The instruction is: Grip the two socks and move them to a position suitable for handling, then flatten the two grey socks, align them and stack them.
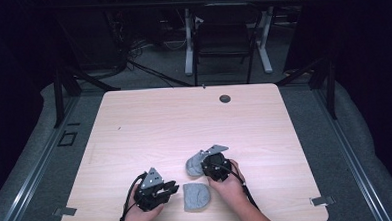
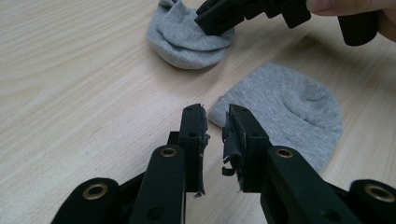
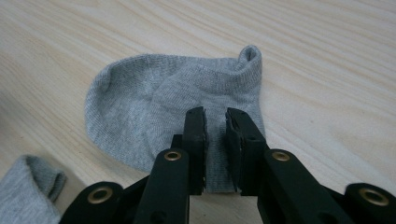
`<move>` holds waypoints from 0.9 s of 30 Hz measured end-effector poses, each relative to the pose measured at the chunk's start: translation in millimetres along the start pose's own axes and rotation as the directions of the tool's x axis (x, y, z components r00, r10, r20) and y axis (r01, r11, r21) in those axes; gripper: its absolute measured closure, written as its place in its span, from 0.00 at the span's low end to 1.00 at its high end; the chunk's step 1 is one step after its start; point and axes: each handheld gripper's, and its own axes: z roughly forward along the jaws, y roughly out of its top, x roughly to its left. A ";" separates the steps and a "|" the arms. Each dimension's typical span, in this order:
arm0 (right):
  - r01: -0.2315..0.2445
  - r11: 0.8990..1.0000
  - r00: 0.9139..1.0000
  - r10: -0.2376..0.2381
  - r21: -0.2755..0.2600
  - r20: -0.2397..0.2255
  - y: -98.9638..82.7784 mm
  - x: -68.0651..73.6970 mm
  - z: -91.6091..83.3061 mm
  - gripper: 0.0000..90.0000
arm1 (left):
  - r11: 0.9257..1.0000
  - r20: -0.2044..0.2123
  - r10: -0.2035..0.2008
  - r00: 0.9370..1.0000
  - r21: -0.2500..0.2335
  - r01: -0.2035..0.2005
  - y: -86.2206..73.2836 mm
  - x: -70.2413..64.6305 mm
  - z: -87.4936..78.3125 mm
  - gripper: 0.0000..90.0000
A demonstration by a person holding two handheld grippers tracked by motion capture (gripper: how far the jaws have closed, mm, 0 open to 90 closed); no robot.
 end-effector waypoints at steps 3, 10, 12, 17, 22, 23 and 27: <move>-0.004 1.000 1.000 0.004 0.001 0.010 -0.9 3.1 -1.0 0.87 | 1.000 0.000 0.000 1.000 0.000 0.000 0.1 -0.3 0.1 0.85; -0.012 1.000 1.000 0.012 -0.002 -0.007 -0.9 5.1 -3.7 0.85 | 1.000 0.002 0.006 1.000 0.002 -0.006 0.1 -0.3 0.0 0.85; -0.012 1.000 1.000 0.012 -0.020 -0.009 0.7 4.1 -9.1 0.83 | 1.000 0.001 0.000 1.000 -0.001 0.000 -0.1 -0.5 0.1 0.85; -0.009 0.995 1.000 0.007 -0.096 -0.020 3.3 1.1 -30.9 0.80 | 1.000 0.004 0.008 1.000 0.003 -0.008 0.2 0.3 -1.0 0.85; 0.006 0.992 1.000 -0.009 -0.130 -0.029 -7.9 -3.6 -54.4 0.79 | 1.000 0.004 0.006 1.000 0.000 -0.006 0.2 -1.2 -1.1 0.84; 0.009 0.992 0.999 -0.013 -0.128 -0.029 -11.2 -4.3 -59.0 0.78 | 1.000 0.004 0.006 1.000 0.000 -0.006 0.2 -1.2 -1.1 0.84; 0.007 0.991 0.999 -0.012 -0.135 -0.038 -21.0 -6.2 -70.6 0.77 | 1.000 0.005 0.003 1.000 0.006 -0.003 0.5 -2.8 -0.2 0.83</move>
